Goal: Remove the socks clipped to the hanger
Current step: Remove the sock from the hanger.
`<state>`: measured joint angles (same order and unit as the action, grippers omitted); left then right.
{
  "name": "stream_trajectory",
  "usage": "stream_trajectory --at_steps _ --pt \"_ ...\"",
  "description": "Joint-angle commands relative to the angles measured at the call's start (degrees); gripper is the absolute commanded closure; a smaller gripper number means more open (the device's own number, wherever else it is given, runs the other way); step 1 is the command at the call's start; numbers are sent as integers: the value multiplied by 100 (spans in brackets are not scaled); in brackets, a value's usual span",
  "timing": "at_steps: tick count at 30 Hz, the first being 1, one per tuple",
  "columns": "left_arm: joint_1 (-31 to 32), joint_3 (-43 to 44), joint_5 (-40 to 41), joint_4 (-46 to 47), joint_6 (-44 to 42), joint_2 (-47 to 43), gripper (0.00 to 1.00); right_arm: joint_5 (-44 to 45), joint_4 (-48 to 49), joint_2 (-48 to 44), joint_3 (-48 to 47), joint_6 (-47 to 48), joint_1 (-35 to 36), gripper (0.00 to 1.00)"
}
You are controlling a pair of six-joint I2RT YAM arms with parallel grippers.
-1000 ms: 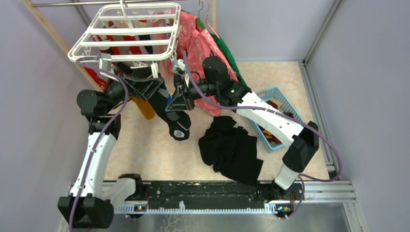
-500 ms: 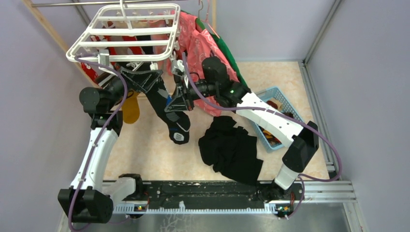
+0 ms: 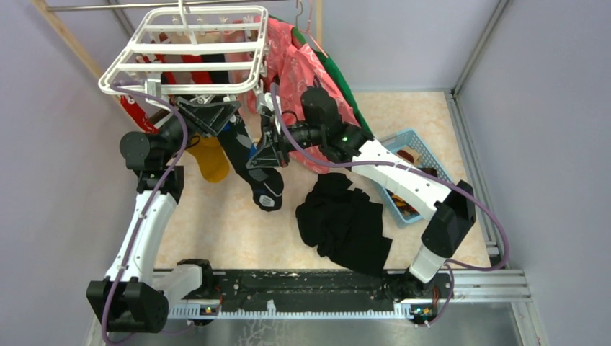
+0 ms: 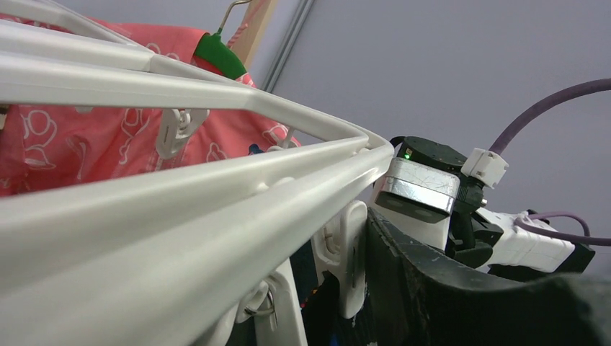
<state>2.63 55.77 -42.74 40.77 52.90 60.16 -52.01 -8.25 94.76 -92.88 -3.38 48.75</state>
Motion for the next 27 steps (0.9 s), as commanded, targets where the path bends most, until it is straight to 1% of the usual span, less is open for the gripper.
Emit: stream_trajectory --at_steps 1,4,10,13,15,16,17,21,23,25,27 --pt "-8 -30 120 504 148 -139 43 -112 76 -257 64 88 123 100" --pt "-8 -62 102 531 220 -161 49 -100 74 -252 73 83 105 100" --pt "-17 -114 38 652 400 -185 66 7 36 -257 125 143 109 100" --pt "-17 -118 5 655 429 -204 70 78 18 -261 138 172 113 100" --pt "-17 -125 -31 667 443 -219 71 109 -2 -250 139 187 116 100" --pt "-17 -125 -53 681 448 -220 70 119 -15 -254 131 189 121 100" --pt "-17 -134 -67 698 444 -229 66 121 -19 -245 130 191 111 100" --pt "-17 -268 -33 785 500 -305 37 -34 -39 -225 74 190 111 100" --pt "-17 -346 9 840 585 -329 28 -192 -30 -221 76 188 111 100" --pt "-17 -365 -1 866 631 -317 24 -372 -16 -215 90 182 107 100" --pt "-17 -344 0 846 650 -297 23 -589 29 -206 110 158 112 100"
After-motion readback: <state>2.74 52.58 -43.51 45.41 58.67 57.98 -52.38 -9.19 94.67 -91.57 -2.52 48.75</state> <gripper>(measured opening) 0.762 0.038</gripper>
